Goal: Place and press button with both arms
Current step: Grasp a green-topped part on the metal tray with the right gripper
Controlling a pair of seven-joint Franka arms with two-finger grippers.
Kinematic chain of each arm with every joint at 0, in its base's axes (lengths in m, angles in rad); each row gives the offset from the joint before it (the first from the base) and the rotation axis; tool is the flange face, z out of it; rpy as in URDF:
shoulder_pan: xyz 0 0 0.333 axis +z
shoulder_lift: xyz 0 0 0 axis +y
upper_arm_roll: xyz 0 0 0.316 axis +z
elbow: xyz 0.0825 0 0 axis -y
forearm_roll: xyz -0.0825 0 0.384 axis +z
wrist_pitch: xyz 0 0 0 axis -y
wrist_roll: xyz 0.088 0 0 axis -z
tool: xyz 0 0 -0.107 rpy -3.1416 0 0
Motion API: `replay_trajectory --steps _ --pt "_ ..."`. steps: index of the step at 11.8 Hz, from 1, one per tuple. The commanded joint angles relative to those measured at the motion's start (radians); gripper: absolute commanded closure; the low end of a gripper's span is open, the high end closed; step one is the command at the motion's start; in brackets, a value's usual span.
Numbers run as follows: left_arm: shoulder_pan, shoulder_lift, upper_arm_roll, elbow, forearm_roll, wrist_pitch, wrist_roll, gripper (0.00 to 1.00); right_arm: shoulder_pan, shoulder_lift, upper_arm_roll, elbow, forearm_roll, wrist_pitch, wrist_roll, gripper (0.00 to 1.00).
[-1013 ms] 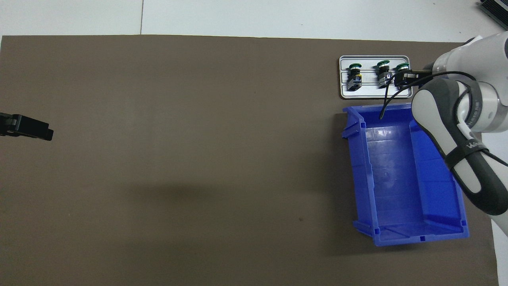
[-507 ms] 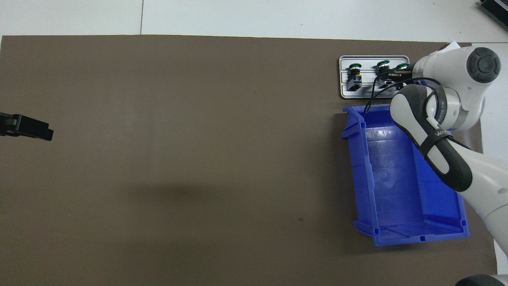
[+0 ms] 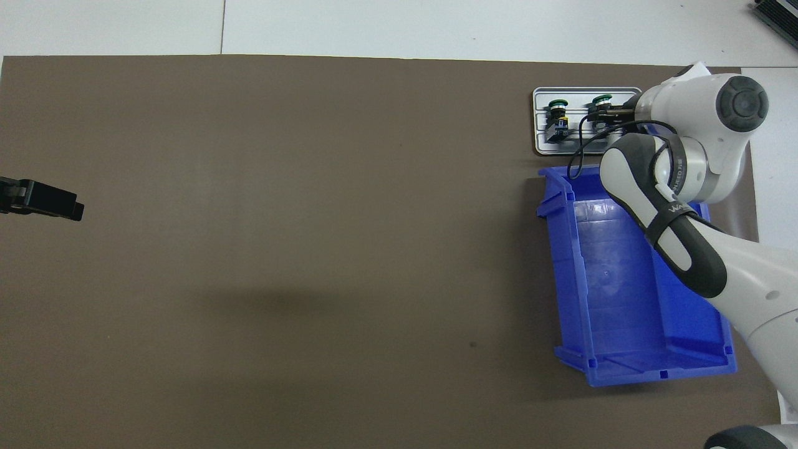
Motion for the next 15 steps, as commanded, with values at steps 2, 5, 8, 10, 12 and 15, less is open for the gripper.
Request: replay_trajectory --steps 2,5,8,10,12,15 --pt "0.006 -0.026 -0.007 -0.029 0.019 0.003 -0.010 0.00 -0.014 0.017 0.006 0.000 -0.011 0.018 -0.049 0.39" --pt "0.006 -0.026 -0.007 -0.029 0.019 0.003 -0.010 0.00 -0.011 0.014 0.006 -0.003 -0.011 -0.001 -0.058 0.50" --pt "0.006 -0.026 -0.007 -0.029 0.019 0.003 -0.010 0.00 -0.008 0.009 0.006 -0.004 -0.012 -0.042 -0.058 0.72" --pt "0.006 -0.026 -0.005 -0.029 0.019 0.003 -0.010 0.00 -0.006 0.002 0.006 0.014 -0.014 -0.095 -0.058 0.93" --pt "0.006 -0.026 -0.005 -0.029 0.019 0.003 -0.010 0.00 -0.005 0.000 0.007 0.078 -0.014 -0.184 -0.058 1.00" --pt "0.006 -0.026 -0.005 -0.029 0.019 0.003 -0.010 0.00 0.020 -0.017 0.010 0.193 -0.017 -0.385 -0.052 1.00"
